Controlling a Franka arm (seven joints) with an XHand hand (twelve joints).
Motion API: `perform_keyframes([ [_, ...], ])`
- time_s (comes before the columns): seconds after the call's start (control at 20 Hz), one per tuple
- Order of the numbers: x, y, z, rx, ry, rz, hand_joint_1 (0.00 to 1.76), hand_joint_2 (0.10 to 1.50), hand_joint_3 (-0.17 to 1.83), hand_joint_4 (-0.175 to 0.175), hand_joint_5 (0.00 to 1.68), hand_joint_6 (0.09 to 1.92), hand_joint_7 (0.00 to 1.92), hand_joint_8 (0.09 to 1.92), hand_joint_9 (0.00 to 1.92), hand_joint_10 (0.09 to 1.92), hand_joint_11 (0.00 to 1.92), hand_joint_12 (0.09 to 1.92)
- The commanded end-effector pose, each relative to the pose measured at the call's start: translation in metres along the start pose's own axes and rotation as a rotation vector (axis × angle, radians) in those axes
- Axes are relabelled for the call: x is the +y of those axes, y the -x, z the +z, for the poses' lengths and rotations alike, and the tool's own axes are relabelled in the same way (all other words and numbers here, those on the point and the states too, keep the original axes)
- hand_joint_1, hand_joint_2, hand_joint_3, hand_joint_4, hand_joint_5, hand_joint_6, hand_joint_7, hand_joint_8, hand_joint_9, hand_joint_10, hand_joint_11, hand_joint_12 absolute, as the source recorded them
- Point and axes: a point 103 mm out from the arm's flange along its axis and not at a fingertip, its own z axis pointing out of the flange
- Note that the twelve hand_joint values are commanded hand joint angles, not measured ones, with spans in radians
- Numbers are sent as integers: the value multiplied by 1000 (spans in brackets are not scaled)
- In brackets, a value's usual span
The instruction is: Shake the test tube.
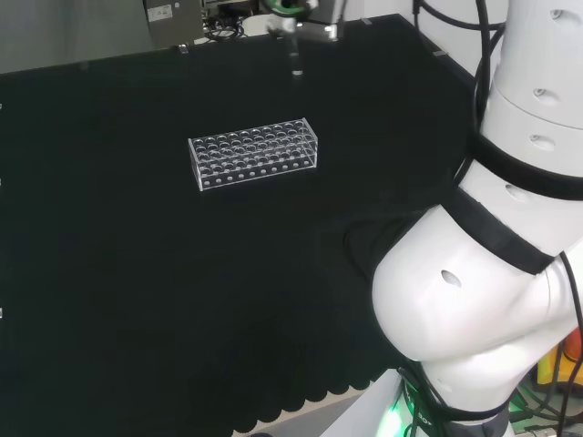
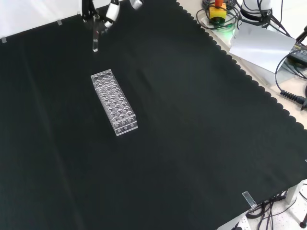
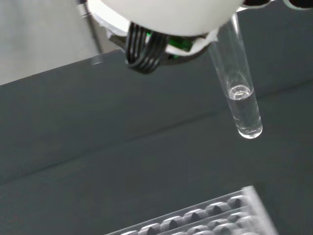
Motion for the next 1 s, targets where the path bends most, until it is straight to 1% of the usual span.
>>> perform_keyframes([
  [0.05,8,55,-11,-21,24,77,1229,645,620,-175,1375,454,1743,471,1629,505,1291,856],
  [0.2,8,56,-12,-5,24,71,1229,645,620,-175,1375,454,1743,471,1628,505,1291,856],
  [0.35,6,44,-8,16,21,58,1229,645,620,-175,1375,454,1743,471,1628,505,1291,856],
  [0.55,2,15,1,39,6,22,1229,645,620,-175,1375,454,1743,471,1628,506,1291,856],
  [0.8,-5,-31,10,75,-31,-50,1229,645,621,-175,1375,455,1743,471,1628,506,1290,856],
  [1.0,-9,-57,18,97,-56,-94,1229,645,621,-175,1375,455,1743,471,1628,506,1290,856],
])
